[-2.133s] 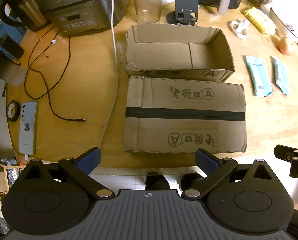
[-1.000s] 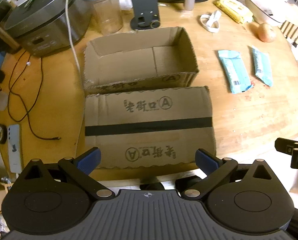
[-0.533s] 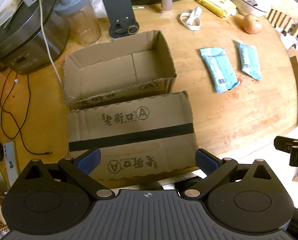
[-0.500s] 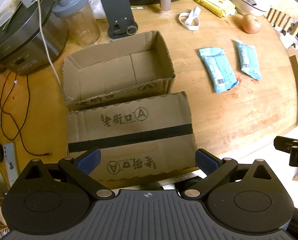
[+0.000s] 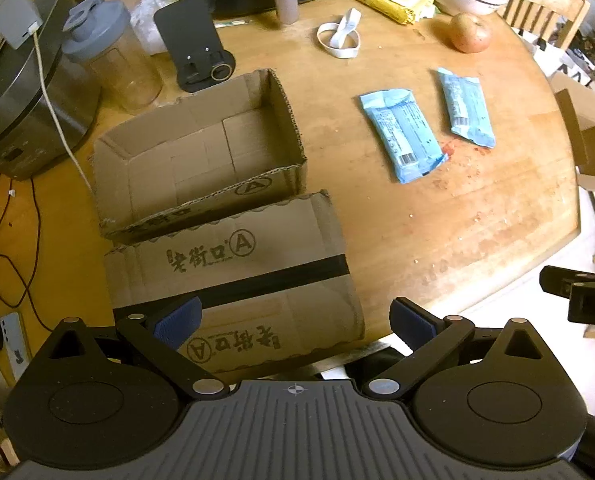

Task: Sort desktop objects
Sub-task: 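Bring the right tool over the blue packets, aiming at the barcoded one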

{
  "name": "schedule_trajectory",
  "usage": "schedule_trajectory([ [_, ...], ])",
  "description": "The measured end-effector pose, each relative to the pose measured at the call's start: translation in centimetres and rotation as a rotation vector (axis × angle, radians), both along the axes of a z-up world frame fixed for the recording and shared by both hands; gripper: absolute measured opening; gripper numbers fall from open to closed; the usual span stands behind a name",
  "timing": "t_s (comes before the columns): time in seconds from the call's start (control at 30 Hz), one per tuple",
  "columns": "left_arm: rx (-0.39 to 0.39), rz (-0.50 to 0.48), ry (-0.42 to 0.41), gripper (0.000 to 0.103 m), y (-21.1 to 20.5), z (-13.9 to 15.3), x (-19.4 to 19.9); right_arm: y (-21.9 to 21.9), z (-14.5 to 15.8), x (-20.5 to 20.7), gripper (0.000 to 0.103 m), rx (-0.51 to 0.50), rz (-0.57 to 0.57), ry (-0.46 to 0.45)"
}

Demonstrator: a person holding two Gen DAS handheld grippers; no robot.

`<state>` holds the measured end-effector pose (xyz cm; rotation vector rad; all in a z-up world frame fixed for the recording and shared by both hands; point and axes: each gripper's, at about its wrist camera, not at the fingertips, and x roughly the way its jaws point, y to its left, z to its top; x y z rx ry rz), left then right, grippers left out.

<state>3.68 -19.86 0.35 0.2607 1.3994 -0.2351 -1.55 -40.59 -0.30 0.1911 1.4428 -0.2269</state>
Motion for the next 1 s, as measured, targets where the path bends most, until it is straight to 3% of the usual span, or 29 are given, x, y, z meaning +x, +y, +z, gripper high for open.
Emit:
schedule_trajectory([
  [1.0, 0.021, 0.018, 0.034, 0.103, 0.8, -0.5, -0.3, -0.8, -1.8, 2.3, 0.103, 0.047, -0.011, 0.11],
])
